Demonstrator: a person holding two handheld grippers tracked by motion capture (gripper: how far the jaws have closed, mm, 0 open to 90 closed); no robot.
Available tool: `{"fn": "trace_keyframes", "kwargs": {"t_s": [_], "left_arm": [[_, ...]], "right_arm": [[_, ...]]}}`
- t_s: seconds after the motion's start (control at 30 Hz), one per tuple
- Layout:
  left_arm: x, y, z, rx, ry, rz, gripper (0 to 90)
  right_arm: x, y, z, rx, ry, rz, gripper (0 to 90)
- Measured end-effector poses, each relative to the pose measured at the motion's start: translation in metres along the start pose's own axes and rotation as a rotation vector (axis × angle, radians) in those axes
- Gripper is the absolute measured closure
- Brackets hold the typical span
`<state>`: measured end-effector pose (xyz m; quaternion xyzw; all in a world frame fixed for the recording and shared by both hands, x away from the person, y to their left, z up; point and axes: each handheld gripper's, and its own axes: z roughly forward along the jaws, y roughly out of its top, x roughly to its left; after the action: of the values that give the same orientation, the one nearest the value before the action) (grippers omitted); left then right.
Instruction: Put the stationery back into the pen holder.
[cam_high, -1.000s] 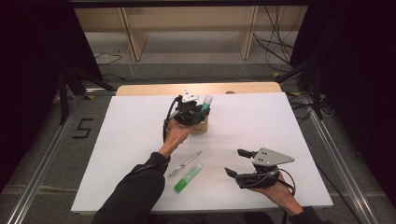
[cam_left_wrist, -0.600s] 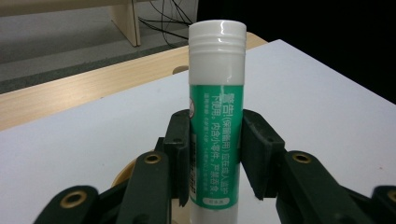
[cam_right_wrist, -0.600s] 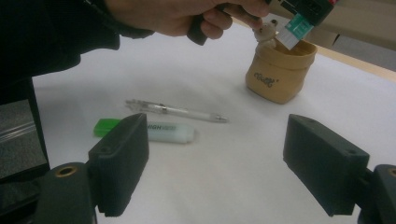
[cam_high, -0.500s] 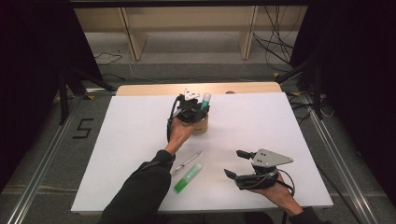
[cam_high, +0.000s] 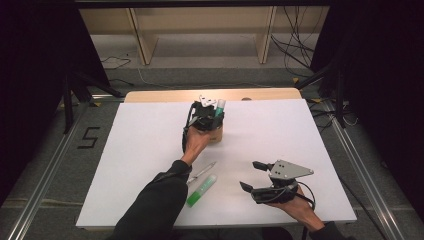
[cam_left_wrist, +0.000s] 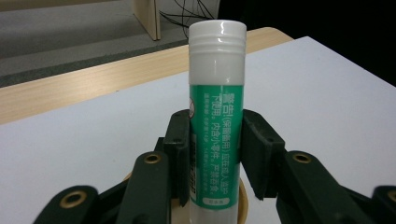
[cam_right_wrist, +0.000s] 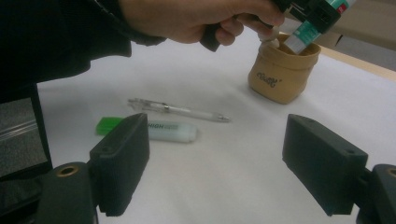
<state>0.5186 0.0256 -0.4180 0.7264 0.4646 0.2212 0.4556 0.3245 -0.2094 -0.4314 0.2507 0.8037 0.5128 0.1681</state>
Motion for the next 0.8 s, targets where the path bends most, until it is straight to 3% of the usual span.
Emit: {"fn": "trace_keyframes", "kwargs": {"t_s": [0.17, 0.8], "left_arm": [[-0.0024, -0.0003, 0.0013, 0.021, 0.010, 0.011, 65.3], [-0.0072, -0.0057, 0.0044, 0.024, 0.064, 0.031, 65.0]], "right_arm": [[0.0003, 0.0000, 0.0001, 0.003, 0.005, -0.003, 24.0], [0.0008, -0.0003, 0.0006, 0.002, 0.014, -0.005, 24.5]]}}
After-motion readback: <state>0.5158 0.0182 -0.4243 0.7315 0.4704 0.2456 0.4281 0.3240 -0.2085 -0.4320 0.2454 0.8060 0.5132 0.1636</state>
